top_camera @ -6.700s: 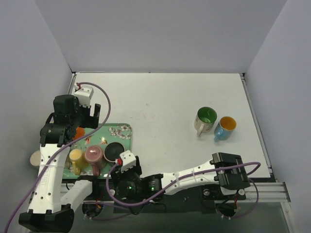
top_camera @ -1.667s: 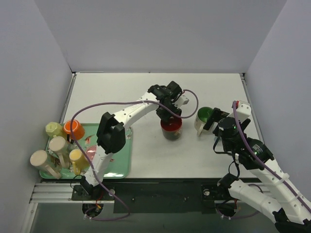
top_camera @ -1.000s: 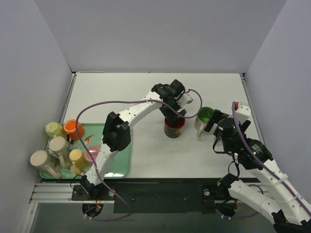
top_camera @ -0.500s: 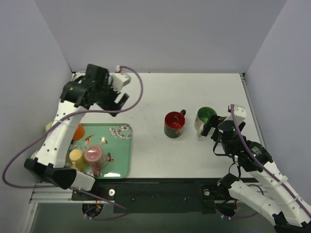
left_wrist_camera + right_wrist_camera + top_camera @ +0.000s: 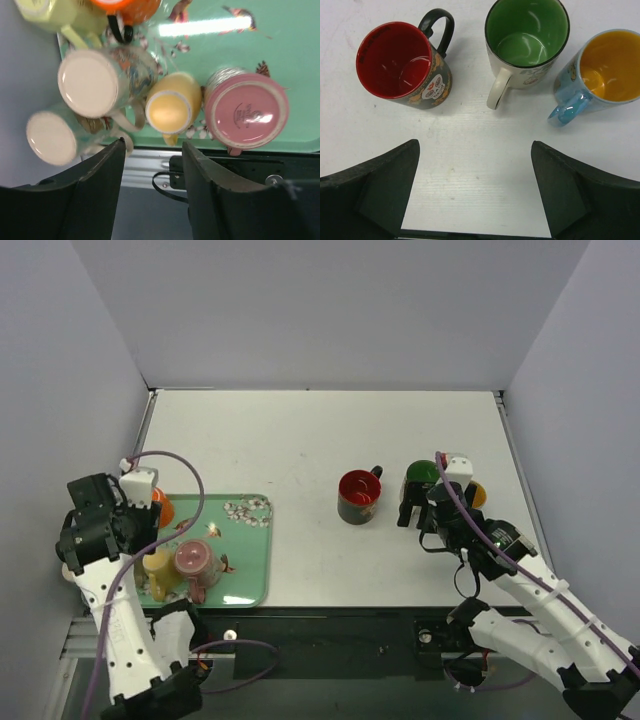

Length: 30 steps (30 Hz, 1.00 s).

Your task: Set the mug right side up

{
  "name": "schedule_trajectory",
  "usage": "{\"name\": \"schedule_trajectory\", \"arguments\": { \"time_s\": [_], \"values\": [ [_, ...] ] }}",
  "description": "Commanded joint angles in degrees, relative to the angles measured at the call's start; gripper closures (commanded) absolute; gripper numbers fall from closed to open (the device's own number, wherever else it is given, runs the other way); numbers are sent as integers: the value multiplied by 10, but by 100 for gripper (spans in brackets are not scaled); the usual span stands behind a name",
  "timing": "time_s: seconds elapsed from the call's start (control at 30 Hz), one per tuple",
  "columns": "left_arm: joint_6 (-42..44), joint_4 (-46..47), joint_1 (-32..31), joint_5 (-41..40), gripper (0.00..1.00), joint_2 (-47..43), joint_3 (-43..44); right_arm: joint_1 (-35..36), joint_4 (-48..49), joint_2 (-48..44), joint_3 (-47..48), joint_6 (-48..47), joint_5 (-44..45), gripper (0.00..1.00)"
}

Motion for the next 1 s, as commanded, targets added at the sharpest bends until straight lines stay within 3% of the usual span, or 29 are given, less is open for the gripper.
{"name": "schedule_trajectory", "arguments": {
  "time_s": [0.0,0.1,0.17,0.33,0.4,0.63,0.97],
  "values": [
    [64,18,125,47,42,-27,-68,5,18,32,27,-51,-40,12],
    [100,30,235,93,30,-29,-99,5,23,46,34,-64,-56,12],
    [122,62,292,112,29,-27,-116,6,32,50,31,-64,-59,12],
    [146,127,373,137,42,-12,-162,5,47,66,33,-64,-68,12],
    [152,148,396,151,43,3,-174,5,46,72,35,-62,-70,13],
    [151,254,409,169,42,19,-246,6,65,69,14,-36,-56,13],
    [176,299,408,233,44,66,-286,5,62,127,49,-25,-33,13]
  ]
}}
